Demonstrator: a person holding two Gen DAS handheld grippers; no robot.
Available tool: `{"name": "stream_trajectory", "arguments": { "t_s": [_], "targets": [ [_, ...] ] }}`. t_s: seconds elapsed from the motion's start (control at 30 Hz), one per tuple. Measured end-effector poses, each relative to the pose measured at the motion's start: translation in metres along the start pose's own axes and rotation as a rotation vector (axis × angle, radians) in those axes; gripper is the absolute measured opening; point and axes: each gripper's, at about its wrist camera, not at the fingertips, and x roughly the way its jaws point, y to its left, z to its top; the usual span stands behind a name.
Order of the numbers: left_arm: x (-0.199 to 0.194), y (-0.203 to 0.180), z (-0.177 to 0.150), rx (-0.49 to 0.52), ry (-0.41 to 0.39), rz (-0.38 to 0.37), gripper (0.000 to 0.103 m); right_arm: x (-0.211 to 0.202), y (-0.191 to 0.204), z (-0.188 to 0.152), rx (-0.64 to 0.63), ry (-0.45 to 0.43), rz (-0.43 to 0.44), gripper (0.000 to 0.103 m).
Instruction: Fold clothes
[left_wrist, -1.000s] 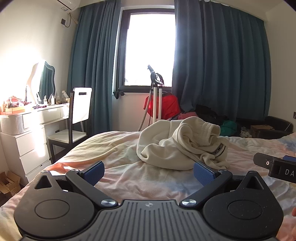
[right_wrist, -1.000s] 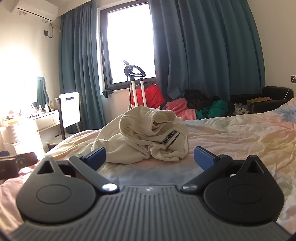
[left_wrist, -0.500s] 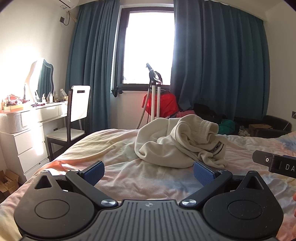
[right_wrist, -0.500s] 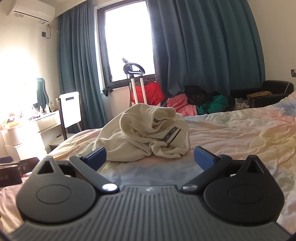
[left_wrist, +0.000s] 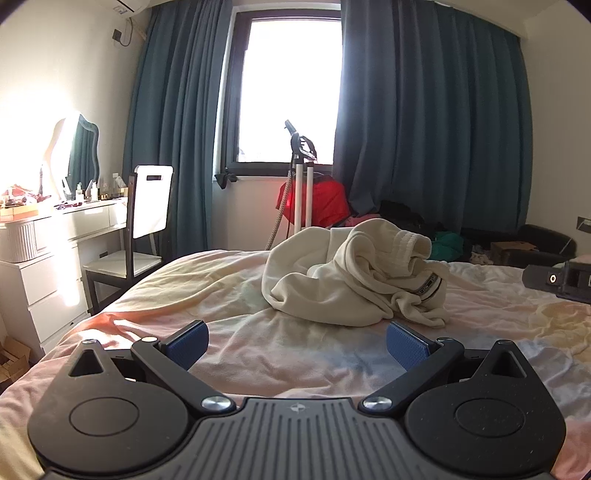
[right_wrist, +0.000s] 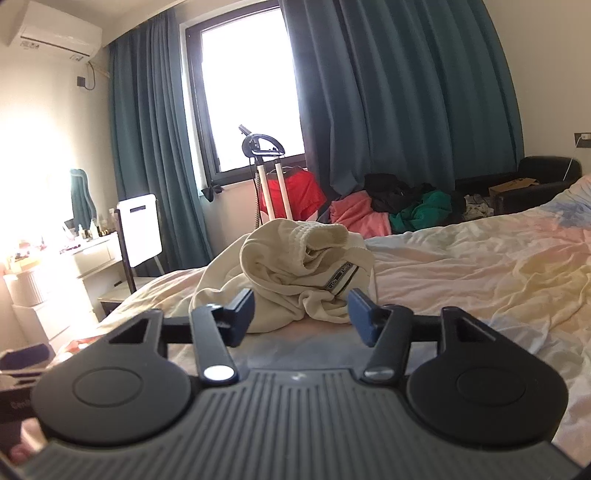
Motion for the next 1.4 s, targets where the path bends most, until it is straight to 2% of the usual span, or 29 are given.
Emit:
{"name": "stream_trajectory", "arguments": {
  "t_s": [0.03,0.1,0.17,0.33,0.4,0.6,0.73,0.87,0.9,0.93,0.97,1.0,1.07,1.17,1.3,1.4],
  "targets": [
    [0.005,-0.001,-0.002,0.011,-0.005,-0.01,0.103,-0.001,-0.002,0.002,0.01,-0.004,-0.007,0.037],
    [0.025,-0.004,-0.003,0.027,0.011,-0.024,0.103,-0.003,-0.006,0.006,0.025,-0.014,-0.023,0.036],
    [0.047,-0.008,-0.003,0.041,0.034,-0.039,0.103,-0.004,-0.01,0.009,0.007,-0.034,-0.049,0.025],
    [0.11,-0.04,0.009,0.115,0.046,-0.071,0.103,0.006,-0.038,0.02,0.105,-0.034,-0.057,0.021],
    [0.142,-0.062,0.021,0.156,0.025,-0.085,0.101,0.014,-0.052,0.021,0.14,-0.027,-0.083,0.017],
    [0.24,-0.151,0.069,0.297,-0.064,-0.102,0.1,0.056,-0.089,0.005,0.229,0.058,-0.125,0.017],
    [0.305,-0.204,0.089,0.392,-0.061,-0.068,0.098,0.076,-0.101,-0.007,0.278,0.099,-0.121,0.017],
    [0.365,-0.239,0.091,0.491,0.019,0.039,0.081,0.089,-0.106,-0.016,0.273,0.121,-0.116,0.017],
    [0.378,-0.243,0.091,0.504,0.037,0.069,0.066,0.092,-0.107,-0.018,0.272,0.124,-0.116,0.017],
    [0.384,-0.243,0.094,0.496,0.039,0.077,0.057,0.095,-0.109,-0.02,0.272,0.127,-0.116,0.017],
    [0.384,-0.239,0.099,0.475,0.028,0.07,0.037,0.097,-0.11,-0.022,0.273,0.131,-0.116,0.017],
    [0.384,-0.234,0.103,0.453,0.018,0.063,0.029,0.1,-0.111,-0.024,0.274,0.136,-0.116,0.017],
    [0.381,-0.223,0.113,0.407,0.0,0.045,0.025,0.102,-0.11,-0.027,0.264,0.141,-0.111,0.017],
    [0.344,-0.193,0.132,0.309,-0.037,0.014,0.019,0.102,-0.103,-0.029,0.229,0.137,-0.099,0.017],
    [0.263,-0.15,0.153,0.187,-0.094,-0.057,0.013,0.097,-0.093,-0.027,0.197,0.106,-0.088,0.018],
    [0.2,-0.116,0.156,0.106,-0.117,-0.111,0.013,0.091,-0.085,-0.023,0.173,0.082,-0.075,0.018]
  ]
}}
